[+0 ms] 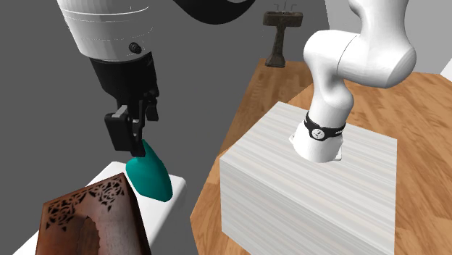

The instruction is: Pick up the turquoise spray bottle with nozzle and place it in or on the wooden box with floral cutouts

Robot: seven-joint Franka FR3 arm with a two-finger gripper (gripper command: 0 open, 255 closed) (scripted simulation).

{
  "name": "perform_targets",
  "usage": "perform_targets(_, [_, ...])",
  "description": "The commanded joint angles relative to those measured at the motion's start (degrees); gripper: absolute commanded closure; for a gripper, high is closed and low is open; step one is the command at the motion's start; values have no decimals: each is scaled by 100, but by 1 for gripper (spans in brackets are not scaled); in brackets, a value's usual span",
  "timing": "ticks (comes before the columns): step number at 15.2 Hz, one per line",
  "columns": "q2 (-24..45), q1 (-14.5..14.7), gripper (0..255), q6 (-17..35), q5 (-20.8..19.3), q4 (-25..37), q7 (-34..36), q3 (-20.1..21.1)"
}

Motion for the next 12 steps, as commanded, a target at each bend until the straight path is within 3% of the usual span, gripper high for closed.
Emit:
perform_targets(1, [0, 0, 255, 0, 0, 0, 0, 0])
perform_targets(12, [-64, 3, 255, -151, 5, 88, -15, 4])
